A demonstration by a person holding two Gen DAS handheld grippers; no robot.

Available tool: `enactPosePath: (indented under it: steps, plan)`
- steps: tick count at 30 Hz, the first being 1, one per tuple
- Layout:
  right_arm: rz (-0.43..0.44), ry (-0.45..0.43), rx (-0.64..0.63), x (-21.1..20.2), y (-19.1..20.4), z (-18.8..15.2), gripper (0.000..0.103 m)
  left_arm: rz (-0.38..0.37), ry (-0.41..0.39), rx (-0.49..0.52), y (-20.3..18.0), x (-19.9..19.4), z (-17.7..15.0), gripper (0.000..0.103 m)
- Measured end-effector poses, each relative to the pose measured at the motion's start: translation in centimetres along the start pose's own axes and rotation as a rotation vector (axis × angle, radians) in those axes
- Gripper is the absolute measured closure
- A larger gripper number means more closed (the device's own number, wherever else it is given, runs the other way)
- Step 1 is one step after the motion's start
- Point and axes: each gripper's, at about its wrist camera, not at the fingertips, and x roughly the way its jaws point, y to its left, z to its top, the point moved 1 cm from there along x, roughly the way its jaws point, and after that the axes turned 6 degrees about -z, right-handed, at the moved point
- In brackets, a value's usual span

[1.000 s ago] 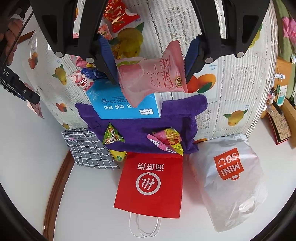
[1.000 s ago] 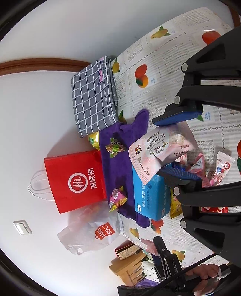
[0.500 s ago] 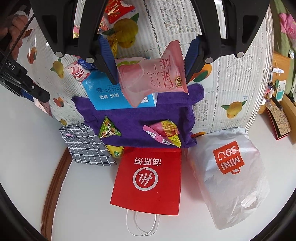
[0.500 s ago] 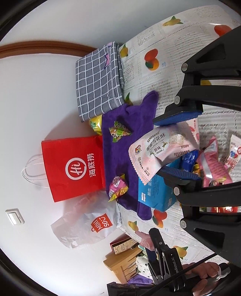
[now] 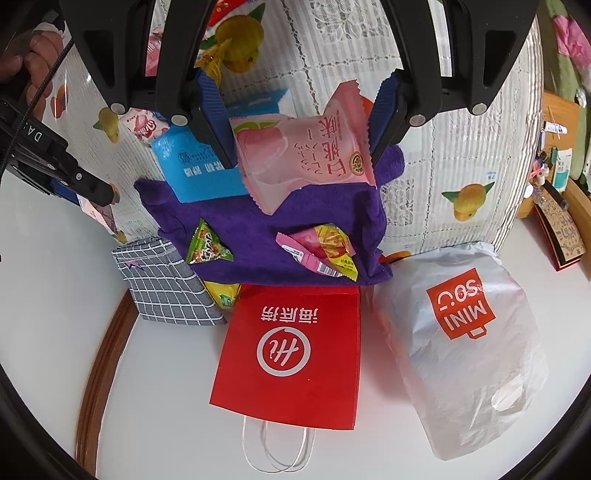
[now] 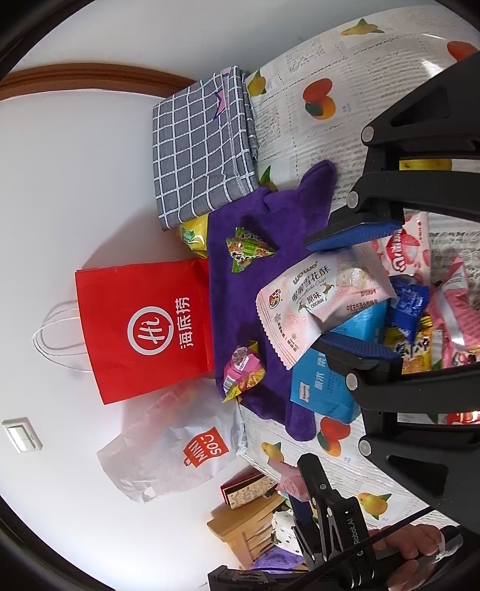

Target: Organize snacks

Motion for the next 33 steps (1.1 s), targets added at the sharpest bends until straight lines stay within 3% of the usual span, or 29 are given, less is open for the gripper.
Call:
enactPosePath:
  steps: [33]
  plan:
    - [-0.051,0.032,-0.029,5.6,0.3,2.7,0.059,-0.067,-0.022,-0.073,2.9,4.6,0.6,0.038]
